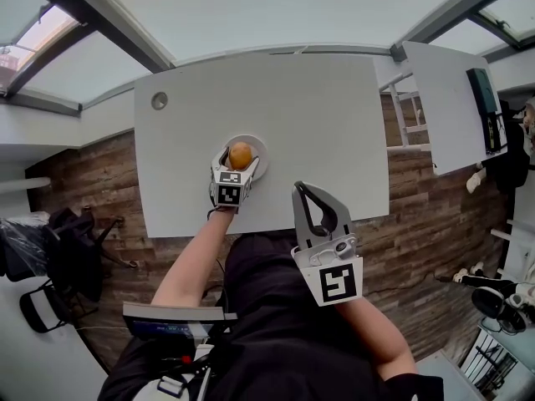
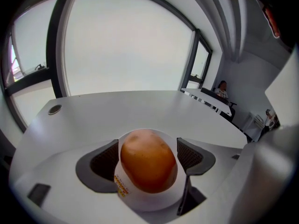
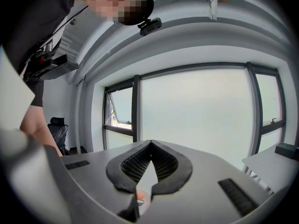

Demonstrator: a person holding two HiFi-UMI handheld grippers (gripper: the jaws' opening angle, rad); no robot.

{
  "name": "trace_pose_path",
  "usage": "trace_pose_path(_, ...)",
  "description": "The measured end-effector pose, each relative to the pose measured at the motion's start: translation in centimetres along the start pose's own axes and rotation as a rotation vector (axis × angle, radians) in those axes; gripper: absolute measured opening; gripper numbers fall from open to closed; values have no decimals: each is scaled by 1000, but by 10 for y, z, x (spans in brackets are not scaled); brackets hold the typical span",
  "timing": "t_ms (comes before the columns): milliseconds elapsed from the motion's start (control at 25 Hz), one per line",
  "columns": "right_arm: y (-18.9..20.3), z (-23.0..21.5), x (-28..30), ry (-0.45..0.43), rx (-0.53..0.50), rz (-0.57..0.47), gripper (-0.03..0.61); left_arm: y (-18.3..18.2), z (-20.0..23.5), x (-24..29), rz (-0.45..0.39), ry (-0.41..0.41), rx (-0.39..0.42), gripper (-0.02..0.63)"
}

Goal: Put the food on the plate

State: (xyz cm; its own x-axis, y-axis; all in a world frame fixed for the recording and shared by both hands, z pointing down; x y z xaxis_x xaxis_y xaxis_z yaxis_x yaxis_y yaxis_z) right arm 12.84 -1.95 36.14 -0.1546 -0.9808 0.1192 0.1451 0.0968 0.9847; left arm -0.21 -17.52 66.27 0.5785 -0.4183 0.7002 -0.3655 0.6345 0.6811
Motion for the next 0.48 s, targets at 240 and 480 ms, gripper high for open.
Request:
trace_pose_path(240,0,5,-3,-2,-2,-8,-3,4,2,-7,-21,13,1,376)
trace_pose_path(480,-2,6,-14,-4,-6,-18,-3,8,-9,-18,-9,19,66,376)
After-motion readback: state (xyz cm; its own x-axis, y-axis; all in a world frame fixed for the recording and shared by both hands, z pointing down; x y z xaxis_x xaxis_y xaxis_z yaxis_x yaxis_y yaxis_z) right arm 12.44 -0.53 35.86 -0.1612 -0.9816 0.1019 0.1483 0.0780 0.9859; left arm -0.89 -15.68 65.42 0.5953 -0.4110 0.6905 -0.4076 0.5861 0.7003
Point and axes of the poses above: the fingertips, and each gripper's own axes: x forward along the fingers, z to its left, y out of its underside, the point moved 8 cm from there along -x, backward along the fingers, and after that the axes turned 6 degrees about -x, right-handed, at the moved point
